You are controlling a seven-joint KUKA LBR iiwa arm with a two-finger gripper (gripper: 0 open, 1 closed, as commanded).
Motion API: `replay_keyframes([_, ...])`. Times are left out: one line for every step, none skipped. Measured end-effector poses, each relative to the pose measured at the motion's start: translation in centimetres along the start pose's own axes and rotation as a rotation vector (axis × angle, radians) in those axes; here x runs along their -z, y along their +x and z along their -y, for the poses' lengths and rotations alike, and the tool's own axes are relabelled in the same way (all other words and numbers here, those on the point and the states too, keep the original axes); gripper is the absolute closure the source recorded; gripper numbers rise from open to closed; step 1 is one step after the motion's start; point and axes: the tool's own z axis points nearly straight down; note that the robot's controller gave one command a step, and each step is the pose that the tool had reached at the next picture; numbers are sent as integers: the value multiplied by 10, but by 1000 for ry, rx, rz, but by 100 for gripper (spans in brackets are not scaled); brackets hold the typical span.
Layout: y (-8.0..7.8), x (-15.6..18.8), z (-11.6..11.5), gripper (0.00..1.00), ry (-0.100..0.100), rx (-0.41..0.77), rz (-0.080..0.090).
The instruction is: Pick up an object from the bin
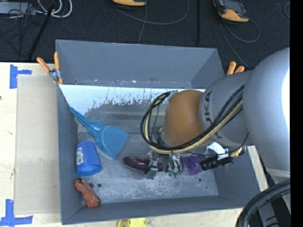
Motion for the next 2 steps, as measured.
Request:
replay_keyframes([0, 23, 0, 100, -1, 1, 2])
replay_keyframes([-2, 41, 0, 100, -3, 1, 9])
